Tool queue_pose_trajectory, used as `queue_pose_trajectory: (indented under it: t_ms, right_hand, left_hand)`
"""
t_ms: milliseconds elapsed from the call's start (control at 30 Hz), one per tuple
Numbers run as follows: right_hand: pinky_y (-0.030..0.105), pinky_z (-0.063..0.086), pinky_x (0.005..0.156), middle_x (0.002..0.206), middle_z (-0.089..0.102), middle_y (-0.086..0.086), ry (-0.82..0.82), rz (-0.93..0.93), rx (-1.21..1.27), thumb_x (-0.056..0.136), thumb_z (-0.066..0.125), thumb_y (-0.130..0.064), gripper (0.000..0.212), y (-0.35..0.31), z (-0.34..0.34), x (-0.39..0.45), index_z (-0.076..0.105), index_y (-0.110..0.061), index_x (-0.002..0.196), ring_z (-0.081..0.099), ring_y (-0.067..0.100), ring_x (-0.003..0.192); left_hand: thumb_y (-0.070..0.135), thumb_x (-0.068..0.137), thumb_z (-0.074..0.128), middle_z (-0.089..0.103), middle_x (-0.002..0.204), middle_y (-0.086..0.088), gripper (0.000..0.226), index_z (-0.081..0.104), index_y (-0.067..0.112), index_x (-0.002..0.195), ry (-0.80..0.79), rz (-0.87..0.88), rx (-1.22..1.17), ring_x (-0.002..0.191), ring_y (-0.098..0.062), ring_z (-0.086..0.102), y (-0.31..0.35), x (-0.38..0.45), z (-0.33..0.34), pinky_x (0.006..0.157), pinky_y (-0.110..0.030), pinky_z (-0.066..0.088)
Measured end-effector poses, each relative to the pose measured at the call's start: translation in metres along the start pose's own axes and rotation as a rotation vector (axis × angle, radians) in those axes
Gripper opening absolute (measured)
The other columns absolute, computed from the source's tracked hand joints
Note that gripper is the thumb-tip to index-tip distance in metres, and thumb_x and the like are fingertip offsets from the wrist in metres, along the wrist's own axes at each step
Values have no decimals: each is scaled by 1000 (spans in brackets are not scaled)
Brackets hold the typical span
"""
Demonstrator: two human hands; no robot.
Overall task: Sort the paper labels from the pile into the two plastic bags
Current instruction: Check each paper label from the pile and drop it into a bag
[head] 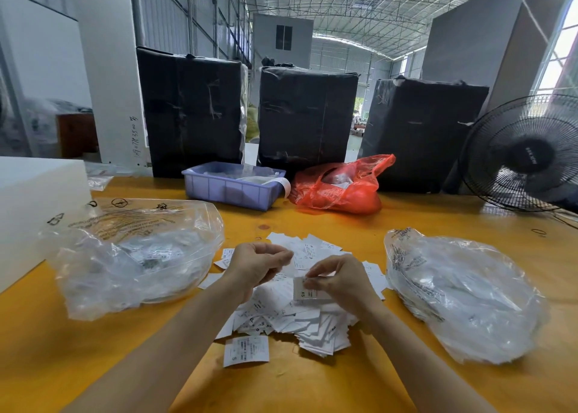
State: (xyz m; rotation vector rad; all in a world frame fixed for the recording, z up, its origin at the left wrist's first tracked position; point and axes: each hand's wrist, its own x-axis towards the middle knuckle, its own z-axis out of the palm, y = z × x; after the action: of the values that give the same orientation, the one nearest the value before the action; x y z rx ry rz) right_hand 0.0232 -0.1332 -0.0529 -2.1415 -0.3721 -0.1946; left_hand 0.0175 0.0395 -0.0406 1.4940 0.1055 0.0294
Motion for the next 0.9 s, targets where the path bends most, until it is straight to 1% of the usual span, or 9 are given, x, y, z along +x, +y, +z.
queue_pose_trajectory:
  t_ms: [167,233,300,367,433,533,667,767,900]
  right_hand:
    - [20,45,57,62,68,1,-14,4,75,70,81,-6,14,2,-3,0,72,-17,66,58,9,57]
    - [14,43,52,58,65,-5,21,8,62,73,79,-5,14,4,-4,2,71,-15,66,57,2,52]
    - [17,46,52,59,65,-5,81,20,52,75,76,-5,12,6,-6,3,70,-12,68,59,3,52]
    - [25,51,47,58,66,-1,113,51,106,79,74,-6,7,8,-9,3,68,-6,75,61,12,49]
    - [22,42,36,53,66,-1,135,82,162,78,76,-10,14,10,-13,2,63,-4,78,60,15,41]
    - [23,48,44,58,68,6,148,120,270,70,82,-9,21,9,-18,0,63,-4,76,65,17,49]
    - [28,54,59,66,68,12,109,169,304,67,82,-1,22,9,-19,-1,66,-8,79,66,18,59]
    - [28,56,55,65,66,11,65,164,298,76,73,3,10,9,-18,-4,67,-4,75,64,16,54]
    - [28,50,50,64,65,8,44,113,299,85,67,-5,13,7,-17,-3,66,-4,72,62,17,52]
  left_hand:
    - [10,81,72,72,76,-6,8,67,6,86,-26,-20,-29,68,-14,67,0,-1,3,59,-20,55]
    - [5,82,70,71,73,-6,5,67,6,85,-41,-25,-48,64,-13,68,0,-2,4,57,-19,55]
    - [-1,81,69,69,69,-5,8,68,6,83,-52,-13,-44,59,-11,65,1,-3,4,53,-16,52]
    - [-4,78,71,68,69,-5,11,68,6,84,-56,2,-22,60,-10,62,1,-4,5,51,-14,50]
    - [-2,74,75,67,66,-2,15,68,7,83,-45,5,-3,58,-8,62,1,-4,6,51,-14,49]
    - [0,69,79,66,58,3,19,67,7,82,-35,7,7,49,-3,59,1,-4,7,50,-14,47]
    - [1,70,79,66,67,-3,18,67,8,82,-28,8,6,56,-8,59,-1,-3,7,51,-16,47]
    - [3,73,77,68,65,-2,14,68,9,80,-31,4,12,57,-9,60,-2,-2,6,53,-17,47]
    - [5,74,77,70,62,0,9,70,9,78,-65,1,15,56,-8,59,-2,-1,6,53,-17,47]
